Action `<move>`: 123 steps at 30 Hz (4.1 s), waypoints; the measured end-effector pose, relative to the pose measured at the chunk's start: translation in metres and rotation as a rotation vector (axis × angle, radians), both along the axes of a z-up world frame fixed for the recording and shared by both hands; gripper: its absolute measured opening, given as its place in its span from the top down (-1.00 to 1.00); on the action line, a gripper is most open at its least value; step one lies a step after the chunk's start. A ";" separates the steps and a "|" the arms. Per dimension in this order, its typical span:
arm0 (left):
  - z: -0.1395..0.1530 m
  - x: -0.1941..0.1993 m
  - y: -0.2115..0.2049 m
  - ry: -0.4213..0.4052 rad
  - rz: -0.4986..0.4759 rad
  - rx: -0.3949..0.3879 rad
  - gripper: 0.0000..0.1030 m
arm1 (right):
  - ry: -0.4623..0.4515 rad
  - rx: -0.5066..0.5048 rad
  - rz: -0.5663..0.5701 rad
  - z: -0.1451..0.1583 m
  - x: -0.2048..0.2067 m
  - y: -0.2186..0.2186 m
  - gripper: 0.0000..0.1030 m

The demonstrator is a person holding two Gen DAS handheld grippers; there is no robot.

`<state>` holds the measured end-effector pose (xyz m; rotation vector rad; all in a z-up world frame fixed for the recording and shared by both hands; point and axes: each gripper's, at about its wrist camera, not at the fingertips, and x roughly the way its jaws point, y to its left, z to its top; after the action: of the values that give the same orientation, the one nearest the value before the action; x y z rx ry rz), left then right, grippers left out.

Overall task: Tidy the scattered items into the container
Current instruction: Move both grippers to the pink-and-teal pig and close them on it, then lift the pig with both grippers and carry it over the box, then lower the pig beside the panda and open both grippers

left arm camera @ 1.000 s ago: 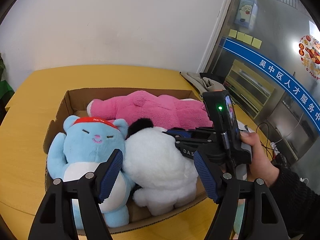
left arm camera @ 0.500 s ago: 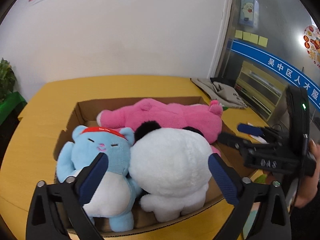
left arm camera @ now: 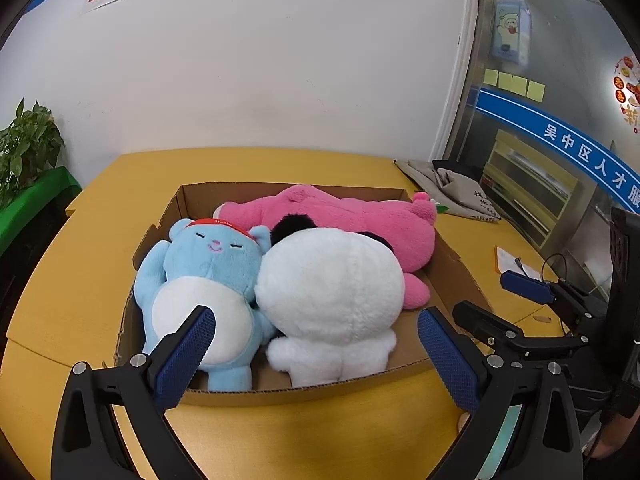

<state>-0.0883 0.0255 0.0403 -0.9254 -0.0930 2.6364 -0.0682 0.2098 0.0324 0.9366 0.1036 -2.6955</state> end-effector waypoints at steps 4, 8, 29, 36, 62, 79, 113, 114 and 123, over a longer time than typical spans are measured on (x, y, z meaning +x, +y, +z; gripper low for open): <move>0.002 0.015 -0.004 0.005 0.004 0.011 -0.99 | 0.011 -0.007 -0.003 0.005 0.013 -0.002 -0.64; 0.006 0.027 -0.006 0.010 -0.004 0.010 -0.99 | 0.019 0.004 -0.005 0.009 0.024 -0.004 -0.64; -0.008 0.051 0.066 -0.076 -0.185 -0.014 -0.99 | -0.162 -0.109 -0.160 -0.049 0.081 0.100 -0.64; -0.011 0.053 0.085 -0.096 -0.233 -0.037 -0.99 | -0.208 -0.040 -0.134 -0.088 0.089 0.077 -0.67; -0.092 0.033 0.152 -0.427 -0.447 0.036 -0.27 | -0.241 -0.151 0.354 -0.107 0.125 0.077 -0.66; 0.008 0.014 0.156 -0.193 -0.507 0.001 -0.08 | -0.086 -0.259 0.274 -0.054 0.113 0.088 -0.38; -0.056 -0.155 0.243 -0.320 -0.461 -0.209 -0.24 | -0.290 -0.131 0.090 -0.073 -0.054 0.089 -0.39; -0.050 -0.153 0.235 -0.317 -0.453 -0.186 -0.26 | -0.290 -0.126 0.086 -0.076 -0.059 0.085 -0.42; 0.029 -0.080 0.096 -0.125 -0.286 -0.088 -0.61 | -0.164 -0.179 0.006 -0.033 -0.025 0.083 -0.59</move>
<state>-0.1679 0.1220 0.0690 -1.0471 0.1181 2.3357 -0.0936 0.2930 -0.0007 1.0929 -0.1663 -2.5587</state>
